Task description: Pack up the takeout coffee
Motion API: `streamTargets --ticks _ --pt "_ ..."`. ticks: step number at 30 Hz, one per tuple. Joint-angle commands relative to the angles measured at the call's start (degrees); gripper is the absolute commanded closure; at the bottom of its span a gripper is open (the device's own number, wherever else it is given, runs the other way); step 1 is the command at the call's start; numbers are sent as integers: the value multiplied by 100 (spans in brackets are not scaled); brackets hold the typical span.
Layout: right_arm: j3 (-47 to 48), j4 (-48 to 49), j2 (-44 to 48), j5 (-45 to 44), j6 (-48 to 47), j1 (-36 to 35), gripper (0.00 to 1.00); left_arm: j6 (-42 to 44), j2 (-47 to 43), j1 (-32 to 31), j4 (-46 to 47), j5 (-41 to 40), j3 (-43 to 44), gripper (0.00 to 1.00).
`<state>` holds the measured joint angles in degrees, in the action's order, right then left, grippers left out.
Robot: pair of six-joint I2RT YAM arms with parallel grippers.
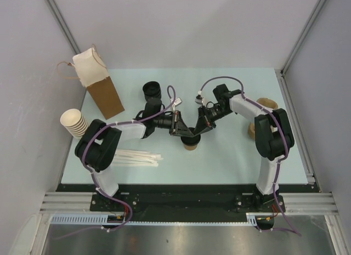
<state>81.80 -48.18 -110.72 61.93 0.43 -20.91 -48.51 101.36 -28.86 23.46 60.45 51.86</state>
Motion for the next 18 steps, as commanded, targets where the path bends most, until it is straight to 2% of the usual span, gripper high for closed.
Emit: streamTargets --ticks 1,18 --pt "-6 46 -196 -155 -25 -19 99 105 270 -14 176 47 193 94" --pt "-77 72 -644 -498 -157 -10 100 325 902 153 -237 -121 97 98"
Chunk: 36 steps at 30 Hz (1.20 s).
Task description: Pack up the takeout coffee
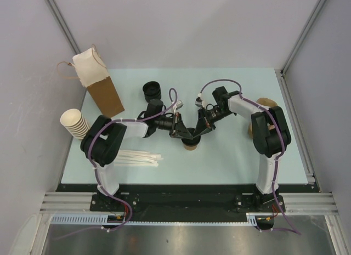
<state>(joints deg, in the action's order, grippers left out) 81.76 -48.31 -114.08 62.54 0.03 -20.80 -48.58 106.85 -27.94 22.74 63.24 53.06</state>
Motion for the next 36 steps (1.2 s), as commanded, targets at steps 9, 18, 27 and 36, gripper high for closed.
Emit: streamTargets --ticks 9,18,27,36 --pt "-81 121 -589 -612 -65 23 100 340 723 149 -130 -383 -50 99" --pt "-90 173 -861 -568 -30 111 100 226 1005 175 -24 -374 -59 99" --pt "-81 130 -572 -94 -109 23 100 -55 689 140 327 -207 -59 98" --pt "191 -37 131 504 -285 -197 90 -179 -251 35 389 39 274 90"
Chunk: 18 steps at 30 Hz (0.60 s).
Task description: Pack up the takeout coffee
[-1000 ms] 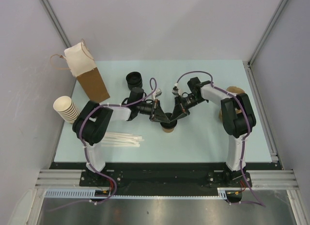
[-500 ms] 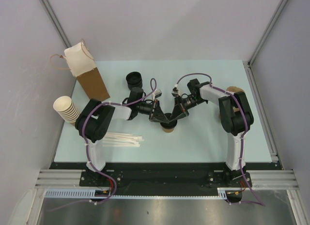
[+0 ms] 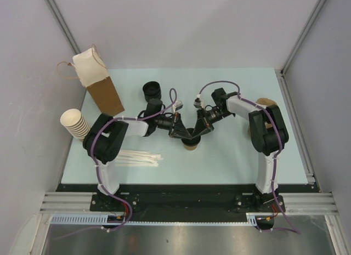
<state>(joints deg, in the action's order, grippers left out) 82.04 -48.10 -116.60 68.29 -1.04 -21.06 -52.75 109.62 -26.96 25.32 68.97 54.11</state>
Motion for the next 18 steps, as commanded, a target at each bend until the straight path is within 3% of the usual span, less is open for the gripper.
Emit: streamTargets --ticks 1,10,18 --pt "172 -68 435 -10 -186 -162 89 256 -617 -72 35 -525 196 89" --pt "225 2 805 229 -11 -74 88 353 -1303 -134 -115 -569 -110 87" --pt "313 714 349 79 719 -56 89 345 -1040 -319 -54 -815 -287 89"
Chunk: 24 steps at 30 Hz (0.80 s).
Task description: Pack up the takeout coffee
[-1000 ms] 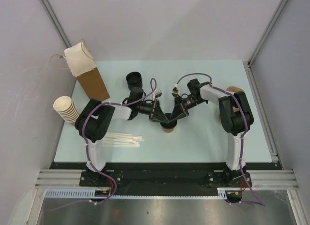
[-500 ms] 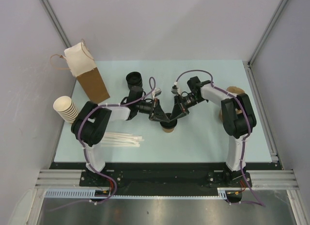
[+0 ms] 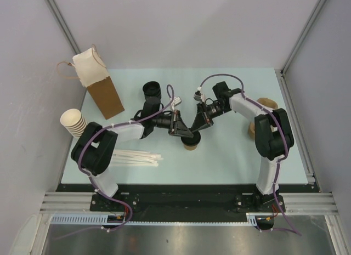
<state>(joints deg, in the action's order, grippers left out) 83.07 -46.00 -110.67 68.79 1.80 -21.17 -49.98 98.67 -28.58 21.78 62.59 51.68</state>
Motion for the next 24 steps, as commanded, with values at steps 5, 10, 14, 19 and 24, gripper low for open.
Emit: streamTargets --ticks 5,10,14,19,24 --pt "210 531 -508 -50 435 -54 89 102 406 -139 309 -212 43 89" --pt "210 452 -736 -121 373 -45 89 67 776 -95 371 -212 35 89" --pt "184 443 -920 -147 347 -36 90 76 934 -60 371 -229 9 89" --pt "122 390 -1070 -191 347 -36 90 40 1057 -8 397 -273 -105 90" --pt "122 407 -966 -103 312 -89 89 -143 935 -43 694 -63 -123 89"
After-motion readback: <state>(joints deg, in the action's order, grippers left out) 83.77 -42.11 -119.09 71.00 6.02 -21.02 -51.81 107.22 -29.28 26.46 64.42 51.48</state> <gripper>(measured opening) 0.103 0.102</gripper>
